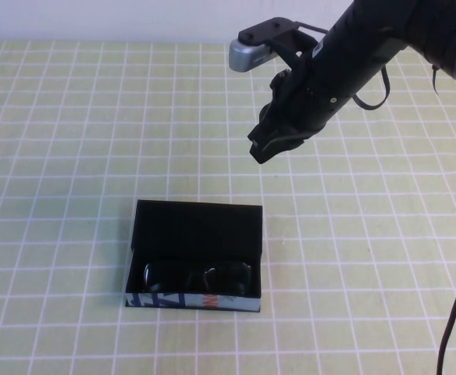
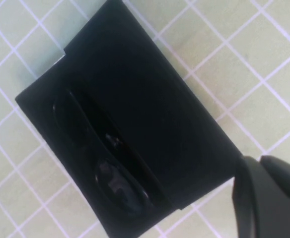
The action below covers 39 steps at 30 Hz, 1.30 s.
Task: Return glasses to glasses case
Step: Close the glasses case
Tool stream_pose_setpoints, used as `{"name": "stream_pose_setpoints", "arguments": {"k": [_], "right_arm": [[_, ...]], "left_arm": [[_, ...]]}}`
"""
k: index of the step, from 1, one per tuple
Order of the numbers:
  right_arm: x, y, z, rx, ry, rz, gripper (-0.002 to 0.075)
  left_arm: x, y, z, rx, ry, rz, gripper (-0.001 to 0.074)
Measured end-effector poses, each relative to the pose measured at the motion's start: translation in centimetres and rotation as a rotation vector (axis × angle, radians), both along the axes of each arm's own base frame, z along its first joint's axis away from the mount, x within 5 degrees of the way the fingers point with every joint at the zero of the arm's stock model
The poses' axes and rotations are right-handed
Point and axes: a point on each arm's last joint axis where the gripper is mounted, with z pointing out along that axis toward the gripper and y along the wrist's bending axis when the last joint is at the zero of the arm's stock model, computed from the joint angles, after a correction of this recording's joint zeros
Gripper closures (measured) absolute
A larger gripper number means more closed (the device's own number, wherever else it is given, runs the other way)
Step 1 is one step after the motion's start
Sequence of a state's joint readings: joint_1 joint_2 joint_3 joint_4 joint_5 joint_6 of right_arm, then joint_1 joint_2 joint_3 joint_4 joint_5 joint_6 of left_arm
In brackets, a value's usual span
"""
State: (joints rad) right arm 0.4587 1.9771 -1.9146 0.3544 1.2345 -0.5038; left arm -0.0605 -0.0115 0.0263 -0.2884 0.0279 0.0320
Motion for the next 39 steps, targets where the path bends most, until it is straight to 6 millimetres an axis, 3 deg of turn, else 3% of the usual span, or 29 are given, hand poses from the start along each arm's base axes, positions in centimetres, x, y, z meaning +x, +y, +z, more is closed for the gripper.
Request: {"name": "stream_pose_setpoints", "arguments": {"k": [4,7,14,18,22,26,35,39], "right_arm": [[0.0,0.0,0.0,0.007,0.016,-0.023,0.0737],[0.0,0.0,0.0,0.014,0.033,-0.056,0.0737],[0.1,0.1,0.1,0.032,0.052,-0.100,0.0737],[0.0,0.1,0.0,0.028,0.062,-0.100,0.0737],[0.2,0.2,-0.5,0.022,0.075,-0.101,0.0737],[0.5,0.6,-1.4,0.033,0.107,-0.102,0.0737],[1.0,1.2,-2.9,0.058,0.158,-0.107,0.0737],[1.2,1.3,-3.1,0.061,0.153,-0.112,0.0737]], "left_arm": [[0.0,0.0,0.1,-0.125,0.003,-0.005,0.0737],[0.1,-0.3,0.6,-0.183,0.100,-0.034,0.0737],[2.5,-1.5,3.6,-0.127,0.550,-0.120,0.0737],[4.4,-2.8,4.1,-0.024,0.779,-0.280,0.0737],[6.3,-4.5,2.9,-0.011,0.939,-0.513,0.0737],[8.3,-5.9,1.7,-0.005,0.941,-0.672,0.0737],[11.8,-10.3,-2.2,0.008,0.929,-0.788,0.0737],[13.0,-11.3,-4.4,-0.017,0.946,-0.794,0.0737]]}}
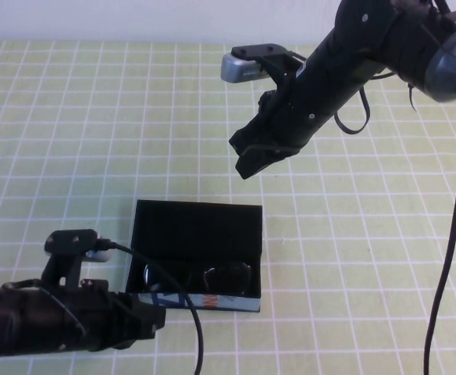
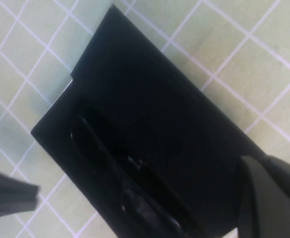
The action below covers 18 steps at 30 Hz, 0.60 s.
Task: Return glasses to glasses case
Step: Close the glasses case
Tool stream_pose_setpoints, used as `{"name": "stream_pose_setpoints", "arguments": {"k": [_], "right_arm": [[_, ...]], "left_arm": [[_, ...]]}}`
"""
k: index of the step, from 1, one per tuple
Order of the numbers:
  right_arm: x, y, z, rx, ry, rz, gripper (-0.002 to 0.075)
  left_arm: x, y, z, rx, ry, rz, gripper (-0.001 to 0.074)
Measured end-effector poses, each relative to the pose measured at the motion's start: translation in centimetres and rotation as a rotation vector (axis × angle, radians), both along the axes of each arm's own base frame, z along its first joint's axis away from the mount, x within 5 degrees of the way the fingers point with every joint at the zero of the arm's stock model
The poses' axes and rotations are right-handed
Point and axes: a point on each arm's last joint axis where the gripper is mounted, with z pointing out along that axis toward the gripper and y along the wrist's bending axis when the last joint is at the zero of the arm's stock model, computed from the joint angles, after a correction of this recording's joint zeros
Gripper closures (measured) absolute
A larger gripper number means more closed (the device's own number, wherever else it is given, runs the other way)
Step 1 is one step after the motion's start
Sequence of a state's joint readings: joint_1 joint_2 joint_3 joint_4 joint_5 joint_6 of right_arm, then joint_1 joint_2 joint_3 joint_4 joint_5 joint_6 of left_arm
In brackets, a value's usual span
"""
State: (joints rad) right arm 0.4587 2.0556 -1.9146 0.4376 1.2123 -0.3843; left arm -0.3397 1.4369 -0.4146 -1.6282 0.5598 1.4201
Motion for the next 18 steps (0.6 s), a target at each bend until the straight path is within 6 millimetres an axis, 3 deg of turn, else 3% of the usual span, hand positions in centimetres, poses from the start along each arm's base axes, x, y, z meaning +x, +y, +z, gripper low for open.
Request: {"name": "stream_pose_setpoints", "arguments": {"k": [7,13,18], "right_arm": [[0.3,0.1,0.1,0.011,-0.025,-0.015,0.0737],[0.7,0.2,0.0,0.025,-0.055,-0.039,0.0737],[1.8,0.6,-2.0,0.027,-0.049,-0.083,0.0737]], "left_arm": [[2.3,-0.8,-2.2,0.038,0.012,-0.027,0.0737],[3.2,-1.0,-2.1,0.056,-0.025,-0.043,0.0737],[3.3,-1.0,-2.1,0.070,-0.035,-0.039,0.0737]]}}
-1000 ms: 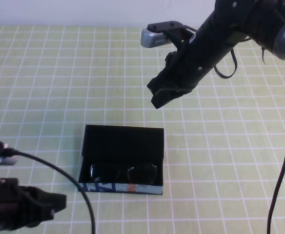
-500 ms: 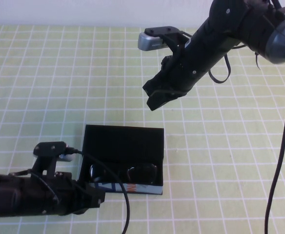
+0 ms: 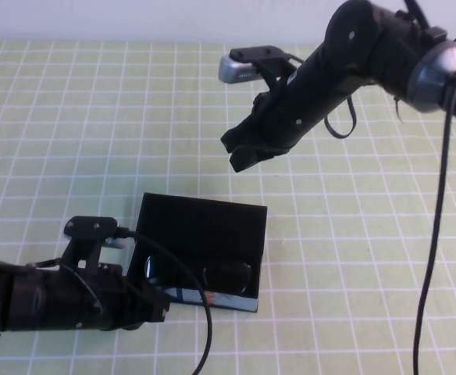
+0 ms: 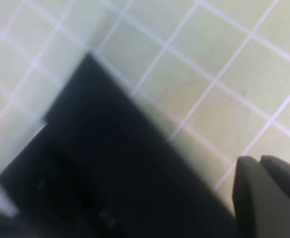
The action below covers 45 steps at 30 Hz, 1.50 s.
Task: Return glasses to glasses case
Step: Close the glasses case
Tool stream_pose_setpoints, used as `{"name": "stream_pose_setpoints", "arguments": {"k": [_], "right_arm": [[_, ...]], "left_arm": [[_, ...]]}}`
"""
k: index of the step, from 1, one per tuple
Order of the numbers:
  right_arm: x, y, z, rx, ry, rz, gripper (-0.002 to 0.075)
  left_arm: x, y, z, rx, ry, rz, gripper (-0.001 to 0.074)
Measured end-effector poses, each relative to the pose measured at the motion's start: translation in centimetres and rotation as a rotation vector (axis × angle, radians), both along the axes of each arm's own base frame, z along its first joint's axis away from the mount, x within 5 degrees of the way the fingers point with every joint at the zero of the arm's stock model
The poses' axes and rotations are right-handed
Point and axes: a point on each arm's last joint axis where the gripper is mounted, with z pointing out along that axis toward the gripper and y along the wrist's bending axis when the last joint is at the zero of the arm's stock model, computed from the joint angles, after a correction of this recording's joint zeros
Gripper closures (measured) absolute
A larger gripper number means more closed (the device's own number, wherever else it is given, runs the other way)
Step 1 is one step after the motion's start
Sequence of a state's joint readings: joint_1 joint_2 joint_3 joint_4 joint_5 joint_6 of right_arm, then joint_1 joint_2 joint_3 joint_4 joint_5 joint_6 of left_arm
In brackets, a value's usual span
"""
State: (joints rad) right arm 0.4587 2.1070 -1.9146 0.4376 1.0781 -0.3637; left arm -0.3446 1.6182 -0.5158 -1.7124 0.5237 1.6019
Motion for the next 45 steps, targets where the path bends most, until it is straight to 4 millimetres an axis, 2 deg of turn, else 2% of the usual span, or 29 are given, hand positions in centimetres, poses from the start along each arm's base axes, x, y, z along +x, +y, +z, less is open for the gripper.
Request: {"name": "stream_pose_setpoints", "arguments": {"k": [8,14,22,28,31,34,39,45], "right_arm": [[1.8,0.7,-5.5,-0.028,0.066,-0.055,0.0737],[1.5,0.8,-7.5,-0.065,0.158,-0.025,0.0737],[0.4,1.0,-7.3,-0.032,0.282,0.021,0.0737],[0.2,1.4,-7.0,0.025,0.305,0.046,0.0737],[0.0,1.4,-6.2,0.040,0.296,0.048,0.0737],[-0.4,1.3,-4.4,0.054,0.266,0.050,0.0737],[-3.6,2.4,-2.1,0.054,0.252,0.107,0.0737],[-7.6,5.1,-2.9,0.016,0.300,0.217,0.0737]], "left_arm": [[0.1,0.0,0.1,-0.001,-0.006,-0.001,0.0737],[0.1,0.0,0.1,-0.001,-0.006,-0.001,0.0737],[0.1,0.0,0.1,-0.001,-0.006,-0.001,0.0737],[0.1,0.0,0.1,-0.001,-0.006,-0.001,0.0737],[0.1,0.0,0.1,0.000,-0.006,-0.001,0.0737],[0.1,0.0,0.1,0.002,-0.006,0.001,0.0737],[0.2,0.1,0.0,0.017,-0.009,0.010,0.0737],[0.2,0.3,0.2,0.035,-0.015,0.023,0.0737]]}}
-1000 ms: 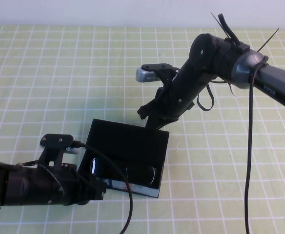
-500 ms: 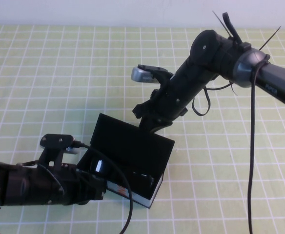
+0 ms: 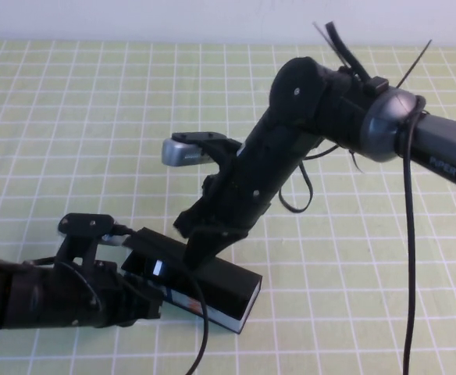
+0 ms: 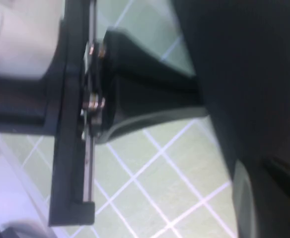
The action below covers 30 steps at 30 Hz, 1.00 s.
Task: Return glasses to glasses case
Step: Close the glasses case
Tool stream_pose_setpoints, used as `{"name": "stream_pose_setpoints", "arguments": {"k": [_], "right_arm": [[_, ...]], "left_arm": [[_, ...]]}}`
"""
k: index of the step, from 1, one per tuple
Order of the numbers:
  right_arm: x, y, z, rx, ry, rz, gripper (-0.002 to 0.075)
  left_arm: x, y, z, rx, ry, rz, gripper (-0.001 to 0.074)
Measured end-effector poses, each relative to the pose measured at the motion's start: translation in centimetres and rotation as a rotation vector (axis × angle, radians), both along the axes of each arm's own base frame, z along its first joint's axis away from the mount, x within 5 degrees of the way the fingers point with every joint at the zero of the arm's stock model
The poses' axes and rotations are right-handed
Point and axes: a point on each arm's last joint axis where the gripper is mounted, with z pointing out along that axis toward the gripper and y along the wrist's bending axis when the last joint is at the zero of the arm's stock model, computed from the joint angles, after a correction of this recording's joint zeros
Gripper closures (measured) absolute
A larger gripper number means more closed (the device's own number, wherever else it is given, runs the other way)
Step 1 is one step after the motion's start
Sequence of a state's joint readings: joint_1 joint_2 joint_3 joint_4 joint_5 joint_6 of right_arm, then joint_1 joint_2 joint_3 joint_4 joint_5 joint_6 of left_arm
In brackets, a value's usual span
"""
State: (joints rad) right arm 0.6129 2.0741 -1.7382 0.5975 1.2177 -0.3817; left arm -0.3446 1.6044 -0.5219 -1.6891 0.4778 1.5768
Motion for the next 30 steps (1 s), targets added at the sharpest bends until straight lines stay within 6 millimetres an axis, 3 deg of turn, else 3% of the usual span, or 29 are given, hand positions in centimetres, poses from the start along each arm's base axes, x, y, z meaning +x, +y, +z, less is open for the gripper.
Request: {"name": "stream_pose_setpoints", "arguments": {"k": [4,8,15,21,26,30], "right_arm": [[-0.7,0.7,-0.1,-0.010,-0.004,0.029,0.0737],[-0.7,0.7,-0.4,-0.030,-0.003,0.025,0.0737],[-0.3,0.9,-2.7,-0.072,0.032,0.021,0.0737],[-0.1,1.1,-3.8,-0.085,0.057,0.018,0.0737],[-0.2,1.0,-3.1,-0.075,0.044,0.018,0.0737],[-0.8,0.5,0.2,-0.037,-0.023,0.019,0.0737]], "left_arm": [[-0.5,0.6,1.8,0.039,-0.026,0.027,0.0737],[-1.8,1.3,5.1,0.045,-0.115,0.022,0.0737],[-5.2,2.5,11.0,-0.021,-0.315,0.018,0.0737],[-8.4,3.6,14.6,-0.078,-0.507,0.012,0.0737],[-10.7,4.8,16.0,-0.090,-0.650,0.034,0.0737],[-12.7,6.6,15.2,-0.090,-0.789,0.163,0.0737]]}}
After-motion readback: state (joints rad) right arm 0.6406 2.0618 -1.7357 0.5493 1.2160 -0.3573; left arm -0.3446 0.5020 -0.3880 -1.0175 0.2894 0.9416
